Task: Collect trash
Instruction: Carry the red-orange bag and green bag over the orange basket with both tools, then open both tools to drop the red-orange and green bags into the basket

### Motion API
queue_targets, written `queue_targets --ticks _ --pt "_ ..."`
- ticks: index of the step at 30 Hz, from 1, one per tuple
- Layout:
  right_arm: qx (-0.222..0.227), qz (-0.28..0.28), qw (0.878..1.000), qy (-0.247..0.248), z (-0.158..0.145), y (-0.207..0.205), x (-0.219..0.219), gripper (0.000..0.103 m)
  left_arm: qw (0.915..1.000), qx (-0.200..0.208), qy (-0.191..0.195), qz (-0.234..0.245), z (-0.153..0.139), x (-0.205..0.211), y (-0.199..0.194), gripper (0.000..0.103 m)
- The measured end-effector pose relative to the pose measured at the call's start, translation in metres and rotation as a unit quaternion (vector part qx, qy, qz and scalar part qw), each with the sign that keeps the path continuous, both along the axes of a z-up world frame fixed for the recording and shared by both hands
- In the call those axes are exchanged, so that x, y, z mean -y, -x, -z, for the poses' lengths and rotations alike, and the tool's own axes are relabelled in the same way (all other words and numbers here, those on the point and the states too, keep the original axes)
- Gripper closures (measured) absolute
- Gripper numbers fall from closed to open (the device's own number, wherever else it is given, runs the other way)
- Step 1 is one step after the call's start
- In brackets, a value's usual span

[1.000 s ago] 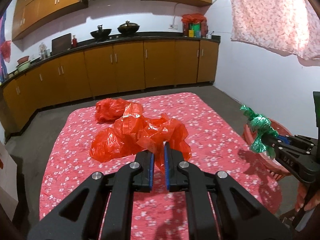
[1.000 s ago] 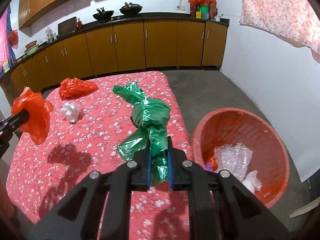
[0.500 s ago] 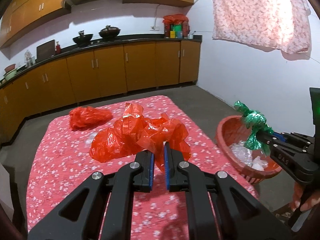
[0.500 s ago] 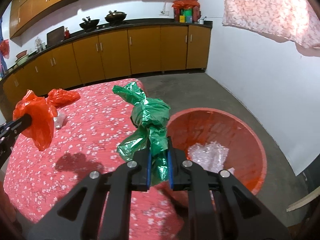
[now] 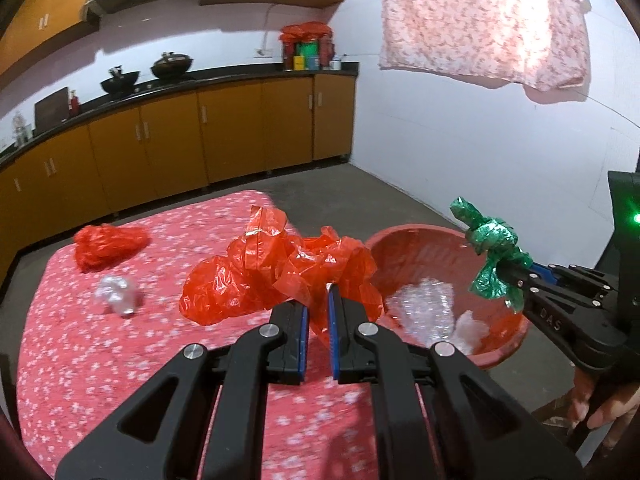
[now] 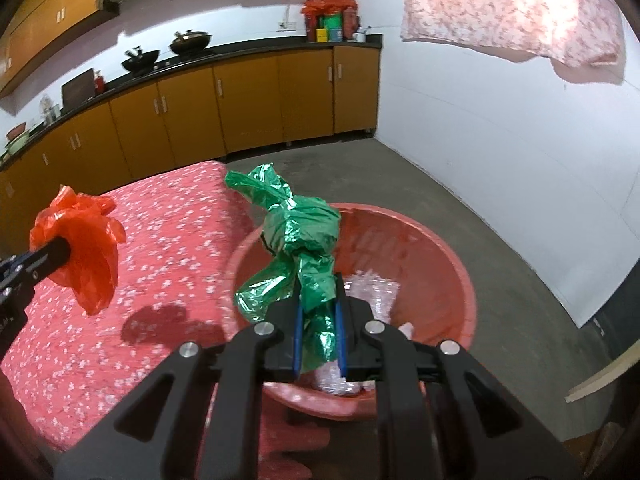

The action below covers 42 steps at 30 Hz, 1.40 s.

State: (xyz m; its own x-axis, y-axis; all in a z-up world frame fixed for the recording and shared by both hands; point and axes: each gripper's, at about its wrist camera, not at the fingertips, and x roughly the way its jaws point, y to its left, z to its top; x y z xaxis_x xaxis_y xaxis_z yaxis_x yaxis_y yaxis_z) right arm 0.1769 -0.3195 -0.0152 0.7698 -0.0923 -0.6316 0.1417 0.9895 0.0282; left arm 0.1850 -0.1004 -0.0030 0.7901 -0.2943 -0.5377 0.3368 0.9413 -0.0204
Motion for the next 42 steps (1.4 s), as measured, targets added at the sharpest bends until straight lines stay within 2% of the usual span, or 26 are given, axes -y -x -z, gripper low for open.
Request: queue_targets --ticks 12,26,29,31,32,33,35,42 --pt "0.004 0.038 0.999 -0.036 0.013 -0.006 0.061 0.089 0.9980 -0.021 0.012 0.058 0.017 0.058 -0.022 0.095" --pt "0.011 0.039 0.997 -0.066 0.028 -0.020 0.088 0.089 0.9936 -0.040 0.006 0.106 0.035 0.108 -0.039 0.095" --pt "0.013 0.036 0.997 -0.071 0.033 -0.020 0.091 0.084 0.9927 -0.052 0.008 0.109 0.040 0.111 -0.043 0.094" --pt "0.013 0.029 0.997 -0.072 0.038 -0.017 0.091 0.075 0.9921 -0.061 0.011 0.109 0.043 0.109 -0.046 0.090" --pt "0.014 0.028 0.997 -0.072 0.037 -0.017 0.091 0.072 0.9916 -0.067 0.013 0.110 0.045 0.110 -0.048 0.085" --pt "0.015 0.027 0.997 -0.071 0.038 -0.016 0.091 0.069 0.9916 -0.071 0.014 0.108 0.047 0.109 -0.048 0.074" --pt "0.017 0.025 0.997 -0.071 0.039 -0.014 0.091 0.067 0.9922 -0.070 0.016 0.102 0.048 0.107 -0.048 0.061" --pt "0.021 0.030 0.998 -0.057 0.034 -0.012 0.088 0.057 0.9946 -0.071 0.018 0.074 0.049 0.088 -0.049 0.056"
